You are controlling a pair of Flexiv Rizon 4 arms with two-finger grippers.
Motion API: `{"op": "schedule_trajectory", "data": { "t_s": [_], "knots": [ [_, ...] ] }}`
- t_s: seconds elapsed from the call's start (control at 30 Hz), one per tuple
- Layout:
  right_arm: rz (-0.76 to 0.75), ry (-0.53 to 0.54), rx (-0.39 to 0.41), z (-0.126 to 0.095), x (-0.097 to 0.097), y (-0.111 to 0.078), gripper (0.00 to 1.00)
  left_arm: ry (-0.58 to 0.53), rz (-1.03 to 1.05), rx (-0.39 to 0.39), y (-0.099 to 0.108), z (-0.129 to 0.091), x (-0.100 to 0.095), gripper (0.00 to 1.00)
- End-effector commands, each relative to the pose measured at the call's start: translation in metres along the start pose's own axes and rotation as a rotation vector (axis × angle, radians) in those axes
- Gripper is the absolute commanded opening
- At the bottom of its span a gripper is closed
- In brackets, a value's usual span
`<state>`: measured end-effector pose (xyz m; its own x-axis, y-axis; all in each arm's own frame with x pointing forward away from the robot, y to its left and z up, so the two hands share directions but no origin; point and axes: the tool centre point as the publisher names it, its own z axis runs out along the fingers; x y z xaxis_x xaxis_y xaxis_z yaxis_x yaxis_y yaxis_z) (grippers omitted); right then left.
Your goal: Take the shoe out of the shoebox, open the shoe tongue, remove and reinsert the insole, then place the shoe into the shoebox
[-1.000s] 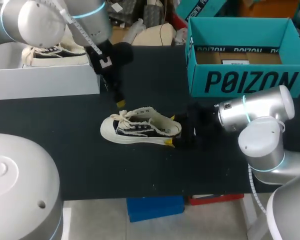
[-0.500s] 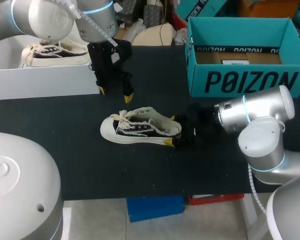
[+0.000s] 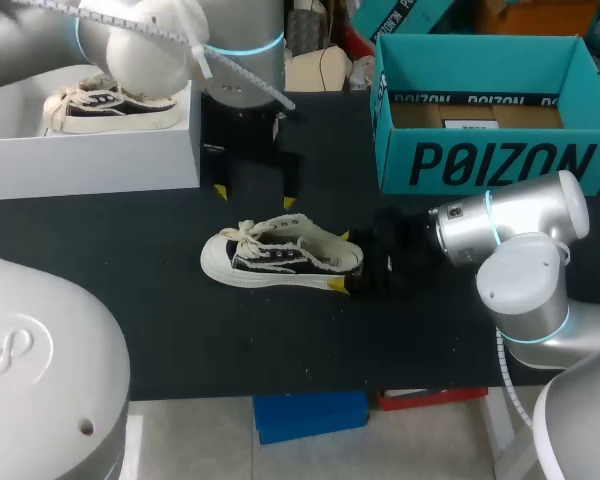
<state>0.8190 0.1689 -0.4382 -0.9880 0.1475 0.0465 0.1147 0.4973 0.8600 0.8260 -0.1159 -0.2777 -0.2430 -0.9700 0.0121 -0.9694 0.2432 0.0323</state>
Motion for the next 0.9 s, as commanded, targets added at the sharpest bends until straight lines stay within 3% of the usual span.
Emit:
{"op": "schedule_trajectory", "data": {
  "t_s": [0.03, 0.4, 0.9],
  "knots": [
    [0.001, -0.001, 0.0, 0.004, 0.001, -0.002, 0.0, -0.193, -0.138, 0.026, -0.001, 0.004, 0.017, 1.0],
    [0.001, -0.001, 0.0, 0.004, 0.001, -0.002, 0.0, -0.233, -0.088, 0.056, -0.001, 0.028, 0.039, 1.0],
    [0.001, -0.001, 0.0, 0.004, 0.001, -0.002, 0.0, -0.386, -0.048, -0.092, -0.016, 0.072, 0.061, 1.0]
  ]
}}
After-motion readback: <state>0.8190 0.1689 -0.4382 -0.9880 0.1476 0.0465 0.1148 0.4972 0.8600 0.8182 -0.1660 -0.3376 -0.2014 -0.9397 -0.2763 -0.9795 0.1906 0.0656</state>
